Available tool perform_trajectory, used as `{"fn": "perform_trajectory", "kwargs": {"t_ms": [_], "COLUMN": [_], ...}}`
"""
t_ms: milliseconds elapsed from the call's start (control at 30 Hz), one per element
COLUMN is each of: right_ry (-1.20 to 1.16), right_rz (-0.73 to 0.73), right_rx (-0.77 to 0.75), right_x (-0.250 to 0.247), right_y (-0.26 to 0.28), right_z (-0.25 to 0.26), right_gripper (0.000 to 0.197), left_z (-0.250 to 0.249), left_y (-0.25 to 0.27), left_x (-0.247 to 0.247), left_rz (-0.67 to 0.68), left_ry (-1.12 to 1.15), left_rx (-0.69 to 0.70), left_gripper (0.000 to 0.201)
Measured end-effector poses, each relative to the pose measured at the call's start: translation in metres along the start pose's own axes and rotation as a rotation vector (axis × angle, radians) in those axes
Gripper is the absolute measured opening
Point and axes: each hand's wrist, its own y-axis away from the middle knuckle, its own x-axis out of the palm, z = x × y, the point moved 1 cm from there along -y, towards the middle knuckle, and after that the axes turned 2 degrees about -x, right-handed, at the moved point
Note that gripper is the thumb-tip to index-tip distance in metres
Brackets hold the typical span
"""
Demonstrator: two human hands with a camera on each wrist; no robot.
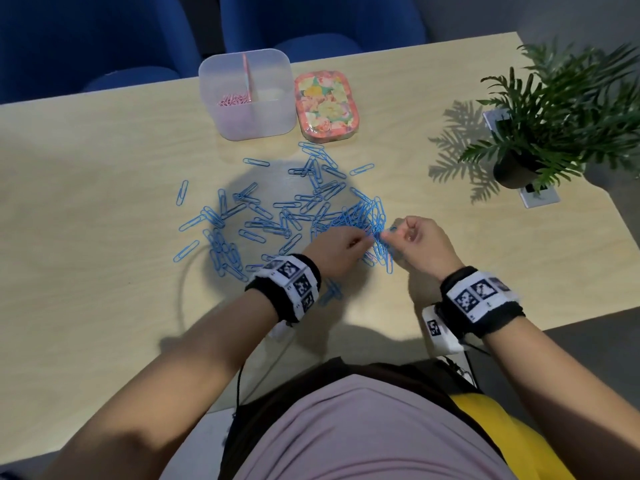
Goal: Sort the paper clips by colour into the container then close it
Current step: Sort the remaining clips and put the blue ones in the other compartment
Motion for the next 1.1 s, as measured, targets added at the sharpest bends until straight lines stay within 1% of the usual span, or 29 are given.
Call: {"fn": "perform_trajectory", "kwargs": {"t_ms": [67,100,133,167,200,300,367,467,500,533,567,600,633,700,800,867,933,1000,1067,1100], "right_ry": [0.288,0.348,0.36,0.325,0.239,-0.13,-0.175,0.084,0.157,0.202,0.247,0.299,0.348,0.429,0.502,0.487,0.467,0.415,0.256,0.132], "right_rz": [0.032,0.028,0.011,-0.004,-0.001,0.025,-0.045,-0.191,-0.224,-0.239,-0.235,-0.219,-0.196,-0.155,-0.138,-0.12,-0.08,-0.07,-0.097,-0.1], "right_rx": [-0.004,0.012,0.032,0.053,0.072,0.142,0.146,0.122,0.108,0.097,0.088,0.093,0.11,0.145,0.161,0.161,0.167,0.165,0.148,0.137], "right_x": [0.003,0.003,0.002,0.0,-0.003,-0.012,-0.019,-0.026,-0.027,-0.026,-0.025,-0.024,-0.023,-0.021,-0.016,-0.011,-0.009,-0.011,-0.016,-0.018], "right_y": [0.001,0.0,-0.001,-0.003,-0.006,-0.01,-0.011,-0.007,-0.002,0.002,0.006,0.01,0.013,0.017,0.022,0.022,0.019,0.016,0.012,0.011], "right_z": [-0.005,-0.009,-0.013,-0.016,-0.019,-0.025,-0.026,-0.028,-0.026,-0.022,-0.019,-0.016,-0.013,-0.011,-0.011,-0.009,-0.011,-0.013,-0.013,-0.01], "right_gripper": [0.031,0.027,0.023,0.019,0.019,0.029,0.026,0.016,0.015,0.013,0.012,0.016,0.019,0.019,0.017,0.013,0.012,0.013,0.02,0.025], "left_z": [0.003,0.004,0.005,0.006,0.007,0.007,0.009,0.016,0.019,0.02,0.021,0.022,0.022,0.02,0.011,0.004,-0.001,0.0,0.004,0.006], "left_y": [0.0,0.0,0.0,0.0,-0.001,0.002,0.008,0.017,0.019,0.021,0.022,0.023,0.024,0.023,0.011,0.001,-0.006,-0.01,-0.01,-0.009], "left_x": [0.006,0.007,0.007,0.006,0.005,0.002,0.001,-0.002,-0.002,-0.002,-0.001,-0.001,0.0,-0.002,-0.004,-0.002,-0.001,-0.002,-0.005,-0.008], "left_rz": [-0.003,-0.002,-0.007,-0.019,-0.029,-0.023,-0.03,-0.094,-0.09,-0.057,-0.001,0.046,0.062,0.009,-0.09,-0.084,-0.038,0.007,0.013,-0.004], "left_ry": [-0.215,-0.278,-0.313,-0.332,-0.35,-0.38,-0.338,-0.26,-0.263,-0.288,-0.326,-0.353,-0.357,-0.309,-0.256,-0.319,-0.37,-0.362,-0.294,-0.248], "left_rx": [0.078,0.098,0.114,0.119,0.128,0.169,0.204,0.214,0.213,0.211,0.204,0.198,0.195,0.189,0.146,0.127,0.114,0.079,0.047,0.035], "left_gripper": [0.016,0.015,0.017,0.019,0.02,0.021,0.018,0.013,0.012,0.011,0.011,0.012,0.014,0.018,0.019,0.02,0.022,0.025,0.023,0.018]}}
